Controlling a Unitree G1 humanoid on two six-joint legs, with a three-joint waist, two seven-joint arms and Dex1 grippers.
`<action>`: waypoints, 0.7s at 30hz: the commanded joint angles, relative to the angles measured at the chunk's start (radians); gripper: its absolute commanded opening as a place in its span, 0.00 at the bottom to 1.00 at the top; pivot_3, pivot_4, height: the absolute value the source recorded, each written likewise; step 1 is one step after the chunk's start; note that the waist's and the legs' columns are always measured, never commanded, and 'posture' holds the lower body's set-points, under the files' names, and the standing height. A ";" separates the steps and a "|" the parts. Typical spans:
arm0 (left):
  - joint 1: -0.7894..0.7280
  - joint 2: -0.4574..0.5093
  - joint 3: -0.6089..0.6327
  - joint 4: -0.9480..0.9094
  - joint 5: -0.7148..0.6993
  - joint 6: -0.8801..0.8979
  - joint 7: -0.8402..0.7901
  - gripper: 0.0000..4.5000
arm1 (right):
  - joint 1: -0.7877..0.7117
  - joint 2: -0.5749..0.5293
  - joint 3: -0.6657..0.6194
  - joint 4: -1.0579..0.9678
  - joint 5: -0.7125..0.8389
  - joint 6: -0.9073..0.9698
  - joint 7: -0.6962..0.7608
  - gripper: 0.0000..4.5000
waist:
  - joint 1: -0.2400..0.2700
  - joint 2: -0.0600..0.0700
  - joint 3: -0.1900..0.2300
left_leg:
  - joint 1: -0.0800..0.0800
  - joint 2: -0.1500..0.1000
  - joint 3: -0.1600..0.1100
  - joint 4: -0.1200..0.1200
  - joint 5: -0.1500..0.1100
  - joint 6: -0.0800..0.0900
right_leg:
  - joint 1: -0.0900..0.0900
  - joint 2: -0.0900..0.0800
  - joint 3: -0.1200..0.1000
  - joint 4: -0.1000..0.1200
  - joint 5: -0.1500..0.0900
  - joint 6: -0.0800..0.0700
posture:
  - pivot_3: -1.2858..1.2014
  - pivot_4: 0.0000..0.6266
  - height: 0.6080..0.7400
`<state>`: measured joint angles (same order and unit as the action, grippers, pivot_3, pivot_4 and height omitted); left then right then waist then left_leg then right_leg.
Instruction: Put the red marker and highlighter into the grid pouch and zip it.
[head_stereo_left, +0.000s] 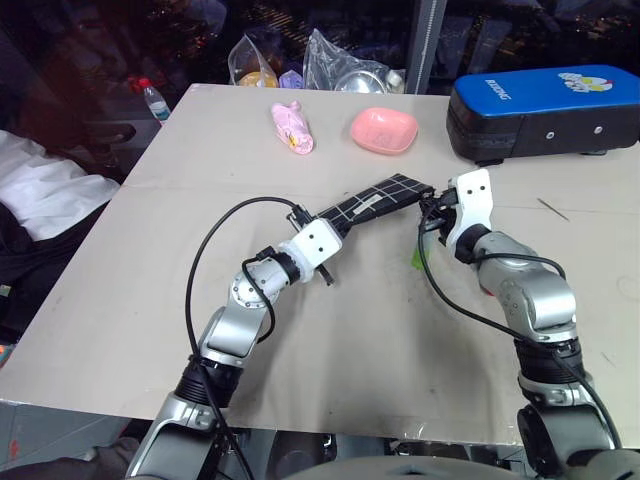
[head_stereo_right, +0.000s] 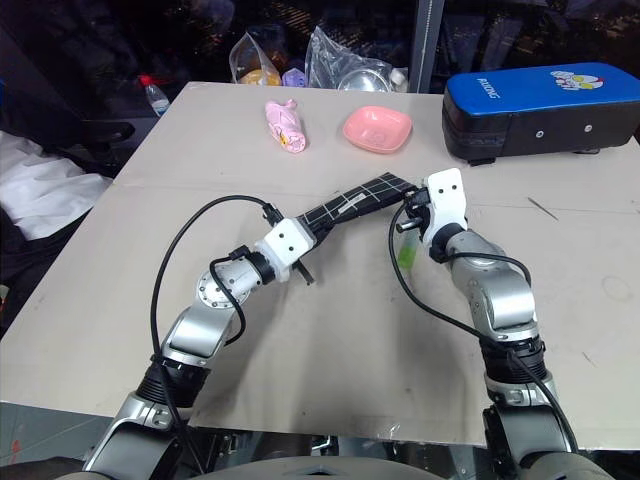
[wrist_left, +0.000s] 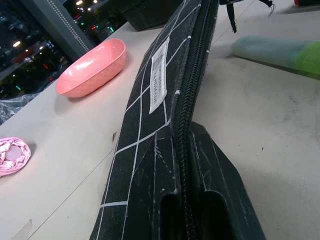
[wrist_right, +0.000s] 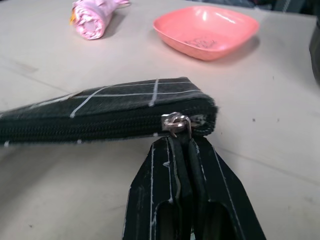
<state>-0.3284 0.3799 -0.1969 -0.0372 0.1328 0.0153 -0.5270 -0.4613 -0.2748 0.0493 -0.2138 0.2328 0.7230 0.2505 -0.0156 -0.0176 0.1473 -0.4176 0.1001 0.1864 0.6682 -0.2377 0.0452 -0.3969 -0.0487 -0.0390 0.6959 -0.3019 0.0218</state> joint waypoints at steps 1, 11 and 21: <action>-0.009 -0.011 -0.002 -0.036 -0.002 -0.003 0.009 0.00 | 0.001 -0.040 0.067 -0.046 -0.041 -0.070 0.061 0.00 | 0.000 0.000 0.000 | 0.000 0.000 0.000 0.000 0.000 0.000 | 0.000 0.000 0.000 0.000 0.000 0.000 | 0.52 0.24 0.89; -0.015 -0.028 -0.004 -0.022 0.000 -0.002 0.020 0.00 | 0.004 -0.073 0.178 -0.081 -0.109 -0.119 0.143 0.00 | 0.000 0.000 0.000 | 0.000 0.000 0.000 0.000 0.000 0.000 | 0.000 0.000 0.000 0.000 0.000 0.000 | 0.52 0.24 0.89; -0.003 -0.027 -0.008 -0.024 0.003 -0.007 0.015 0.00 | -0.014 -0.092 0.253 -0.097 -0.159 -0.171 0.226 0.00 | 0.000 0.000 0.000 | 0.000 0.000 0.000 0.000 0.000 0.000 | 0.000 0.000 0.000 0.000 0.000 0.000 | 0.52 0.24 0.89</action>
<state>-0.3284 0.3579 -0.1971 -0.0350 0.1347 0.0194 -0.5156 -0.4504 -0.3632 0.2855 -0.2617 0.0812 0.5944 0.4468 -0.0152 -0.0177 0.1474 -0.4176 0.1002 0.1865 0.6679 -0.2377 0.0452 -0.3973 -0.0488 -0.0390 0.6957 -0.3020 0.0218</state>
